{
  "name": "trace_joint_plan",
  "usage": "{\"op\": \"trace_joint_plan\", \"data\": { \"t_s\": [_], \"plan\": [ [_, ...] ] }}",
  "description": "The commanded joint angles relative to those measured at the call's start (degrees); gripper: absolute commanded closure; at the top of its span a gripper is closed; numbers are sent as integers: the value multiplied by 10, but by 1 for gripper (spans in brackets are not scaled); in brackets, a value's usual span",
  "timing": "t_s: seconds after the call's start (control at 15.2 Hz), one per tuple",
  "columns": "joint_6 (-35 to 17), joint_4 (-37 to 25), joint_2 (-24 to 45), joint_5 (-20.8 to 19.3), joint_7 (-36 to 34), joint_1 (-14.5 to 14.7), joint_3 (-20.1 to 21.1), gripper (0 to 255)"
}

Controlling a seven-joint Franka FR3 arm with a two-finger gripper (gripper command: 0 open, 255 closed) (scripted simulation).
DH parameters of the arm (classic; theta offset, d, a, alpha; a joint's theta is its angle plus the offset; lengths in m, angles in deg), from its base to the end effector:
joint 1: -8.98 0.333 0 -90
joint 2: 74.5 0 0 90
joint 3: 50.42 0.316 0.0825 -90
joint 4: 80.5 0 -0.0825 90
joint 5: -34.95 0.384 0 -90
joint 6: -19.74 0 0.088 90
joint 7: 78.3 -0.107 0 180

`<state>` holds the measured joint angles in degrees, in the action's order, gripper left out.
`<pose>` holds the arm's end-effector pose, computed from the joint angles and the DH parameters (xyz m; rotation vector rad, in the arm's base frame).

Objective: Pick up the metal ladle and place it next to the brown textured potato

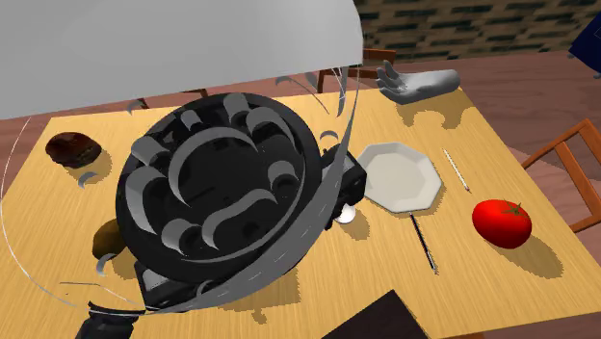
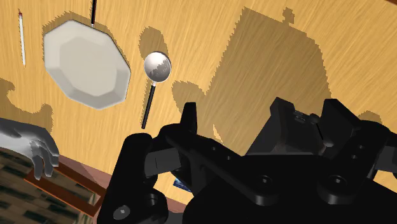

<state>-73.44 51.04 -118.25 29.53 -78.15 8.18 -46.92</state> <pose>0.3193 0.0120 0.6176 3.0022 0.0535 0.1429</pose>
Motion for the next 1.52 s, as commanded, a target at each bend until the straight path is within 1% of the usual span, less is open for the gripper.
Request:
{"op": "trace_joint_plan", "data": {
  "t_s": [0.0, 0.4, 0.73, 1.12, 1.45],
  "plan": [
    [0, 0, 0, 0, 0, 0, 0, 0],
    [-110, 48, 57, -9, 7, -22, -39, 0],
    [-202, 68, 124, -12, 14, -38, -72, 0],
    [-306, 68, 225, -4, 29, -53, -112, 0],
    [-385, 48, 322, 21, 52, -61, -143, 0]
  ]
}}
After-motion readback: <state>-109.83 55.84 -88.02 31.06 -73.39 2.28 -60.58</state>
